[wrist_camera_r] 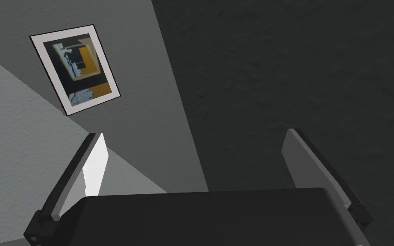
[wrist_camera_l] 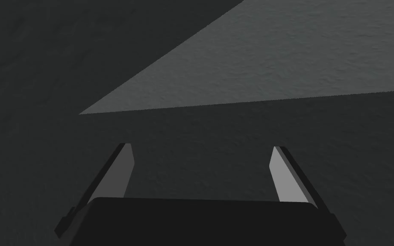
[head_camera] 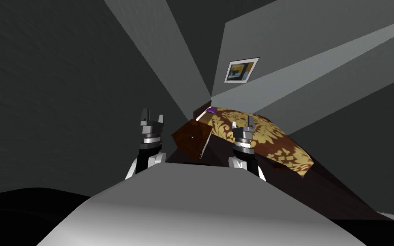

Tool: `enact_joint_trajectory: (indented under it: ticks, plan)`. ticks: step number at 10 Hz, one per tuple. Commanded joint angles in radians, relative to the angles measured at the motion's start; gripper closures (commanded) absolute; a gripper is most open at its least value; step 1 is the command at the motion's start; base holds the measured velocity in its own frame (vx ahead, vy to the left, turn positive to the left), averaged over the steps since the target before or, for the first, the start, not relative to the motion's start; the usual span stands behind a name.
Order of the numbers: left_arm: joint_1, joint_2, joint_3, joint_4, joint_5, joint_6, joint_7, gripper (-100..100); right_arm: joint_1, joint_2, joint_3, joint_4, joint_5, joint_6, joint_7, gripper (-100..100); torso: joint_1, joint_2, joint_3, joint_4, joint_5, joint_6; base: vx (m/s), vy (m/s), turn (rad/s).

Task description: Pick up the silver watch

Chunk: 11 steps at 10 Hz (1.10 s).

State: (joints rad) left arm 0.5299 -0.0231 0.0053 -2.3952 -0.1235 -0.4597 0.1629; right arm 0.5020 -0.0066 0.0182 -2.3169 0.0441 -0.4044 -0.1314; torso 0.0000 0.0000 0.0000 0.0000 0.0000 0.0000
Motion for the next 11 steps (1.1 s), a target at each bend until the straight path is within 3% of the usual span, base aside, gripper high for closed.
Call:
enact_joint_trajectory:
  ticks: [1,5,6,8,11]
  plan:
    - [-0.011,0.031,0.011,0.024,0.026,0.027,-0.013,-100,0.000,0.000,0.000,0.000,0.000,0.000,0.000,0,0.000,0.000,0.000,0.000,0.000,0.000,-0.001,-0.035,-0.051]
    - [-0.050,0.103,0.048,0.119,0.116,0.116,-0.063,-100,0.000,0.000,0.000,0.000,0.000,0.000,0.000,0,-0.007,0.001,0.000,0.000,-0.001,0.000,-0.011,-0.094,-0.073]
    - [-0.050,0.103,0.048,0.119,0.116,0.118,-0.063,-100,0.000,0.000,0.000,0.000,0.000,0.000,0.000,0,-0.007,0.001,0.001,0.000,-0.002,0.000,-0.021,-0.077,-0.018]
    - [-0.077,0.140,0.073,0.181,0.179,0.181,-0.100,-100,0.000,0.000,0.000,0.000,0.000,0.000,0.000,0,-0.005,0.001,0.001,0.000,-0.001,0.000,-0.023,-0.108,-0.092]
    - [-0.092,0.158,0.086,0.231,0.214,0.215,-0.121,-100,0.000,0.000,0.000,0.000,0.000,0.000,0.000,0,-0.006,0.001,0.001,0.000,-0.001,0.000,-0.017,-0.085,-0.047]
